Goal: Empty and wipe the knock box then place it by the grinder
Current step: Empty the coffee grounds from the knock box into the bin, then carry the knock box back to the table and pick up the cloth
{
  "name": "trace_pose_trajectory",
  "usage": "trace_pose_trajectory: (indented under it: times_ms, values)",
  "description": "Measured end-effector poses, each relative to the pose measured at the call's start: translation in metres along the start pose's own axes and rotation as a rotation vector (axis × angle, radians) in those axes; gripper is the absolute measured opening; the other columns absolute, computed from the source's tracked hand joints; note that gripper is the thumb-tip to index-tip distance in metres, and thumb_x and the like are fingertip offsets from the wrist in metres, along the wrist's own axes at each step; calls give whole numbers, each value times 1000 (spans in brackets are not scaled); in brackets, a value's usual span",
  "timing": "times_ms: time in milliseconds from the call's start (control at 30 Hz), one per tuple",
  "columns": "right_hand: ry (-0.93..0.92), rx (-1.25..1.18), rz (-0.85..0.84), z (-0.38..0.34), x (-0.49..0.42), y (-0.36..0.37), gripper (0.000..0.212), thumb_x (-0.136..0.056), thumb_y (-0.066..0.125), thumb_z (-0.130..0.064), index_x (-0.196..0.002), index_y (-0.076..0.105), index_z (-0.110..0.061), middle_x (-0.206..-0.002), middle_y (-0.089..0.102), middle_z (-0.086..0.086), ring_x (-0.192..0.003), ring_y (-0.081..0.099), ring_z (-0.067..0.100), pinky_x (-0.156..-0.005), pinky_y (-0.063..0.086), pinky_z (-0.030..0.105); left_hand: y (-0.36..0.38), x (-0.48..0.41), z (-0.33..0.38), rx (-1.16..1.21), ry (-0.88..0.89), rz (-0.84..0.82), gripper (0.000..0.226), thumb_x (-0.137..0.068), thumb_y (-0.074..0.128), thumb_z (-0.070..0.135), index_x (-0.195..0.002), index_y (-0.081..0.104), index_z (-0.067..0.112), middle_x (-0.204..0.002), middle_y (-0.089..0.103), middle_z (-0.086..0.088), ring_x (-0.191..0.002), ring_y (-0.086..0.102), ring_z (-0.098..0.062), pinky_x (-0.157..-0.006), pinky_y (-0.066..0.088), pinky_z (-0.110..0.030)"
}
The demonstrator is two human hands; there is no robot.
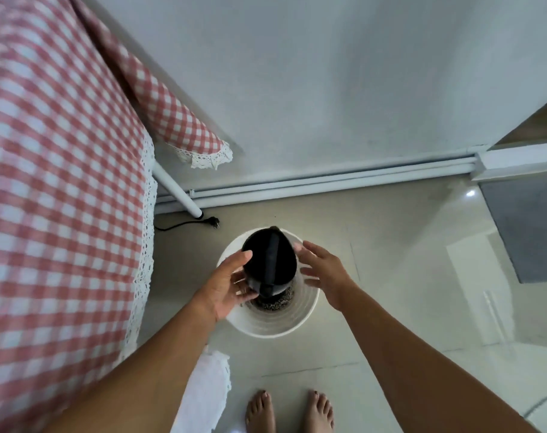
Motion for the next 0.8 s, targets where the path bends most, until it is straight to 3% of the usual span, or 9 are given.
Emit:
trace_pose_trajectory:
  times_ms: [133, 267, 333, 500, 567, 667, 733, 800]
  values:
    - [28, -20, -210, -49, 35, 17, 52, -79, 78, -41, -127, 64, -28, -121, 71, 5, -103, 70, 31, -90, 56, 44, 30, 48, 35, 100, 22, -96, 79, -35, 98, 36, -105, 68, 18, -90, 71, -11, -82, 72, -27, -72, 60, -50]
    - [-28, 21, -200, -113, 84, 28, 44, -82, 77, -29, -123, 67, -19, -111, 73, 11, -86, 72, 28, -74, 58, 37, 45, 109, 80, 29, 55, -133, 94, -30, 98, 48, -112, 65, 19, -101, 67, -11, -95, 67, -30, -95, 52, -59]
    - [-44, 55, -210, -144, 114, 37, 42, -82, 77, -29, -120, 68, -16, -105, 74, 10, -84, 72, 29, -72, 57, 36, 48, 146, 103, -19, 60, -141, 92, -37, 95, 51, -118, 64, 21, -107, 68, -10, -102, 65, -30, -104, 44, -60]
    - [-98, 149, -258, -208, 178, 67, 37, -85, 75, -26, -116, 68, -9, -97, 74, 10, -77, 72, 25, -71, 59, 37, 48, 232, 153, -69, 134, -132, 70, -60, 82, 54, -121, 63, 23, -111, 71, -11, -103, 67, -31, -106, 42, -59]
    - [-121, 165, -276, -228, 202, 81, 38, -85, 75, -26, -117, 68, -9, -101, 74, 12, -79, 71, 27, -76, 59, 39, 47, 263, 168, -66, 181, -103, 66, -66, 81, 53, -121, 63, 20, -110, 70, -13, -102, 68, -33, -106, 44, -60]
    - [-148, 164, -279, -252, 241, 103, 43, -84, 76, -30, -119, 67, -6, -107, 73, 17, -84, 73, 30, -72, 60, 37, 48, 320, 184, 0, 275, -42, 36, -86, 69, 45, -113, 62, 22, -99, 71, -11, -88, 70, -28, -95, 53, -49]
    - [-175, 134, -255, -266, 263, 117, 44, -85, 76, -28, -119, 65, -2, -107, 72, 19, -81, 73, 32, -66, 59, 35, 47, 353, 189, 48, 323, 3, 36, -84, 71, 49, -111, 62, 28, -107, 64, -11, -90, 66, -27, -91, 53, -45]
    - [-206, 114, -225, -279, 285, 133, 41, -85, 76, -25, -117, 64, -2, -101, 71, 17, -77, 71, 32, -64, 60, 36, 39, 382, 189, 108, 369, 55, 60, -62, 81, 59, -112, 60, 32, -109, 57, -11, -88, 61, -28, -89, 53, -46]
Point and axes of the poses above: each hand's wrist, its own x-axis away from the middle knuckle, its own y-axis out of the palm, z = x × y, the point moved 6 cm from there along -x, towards the middle knuckle
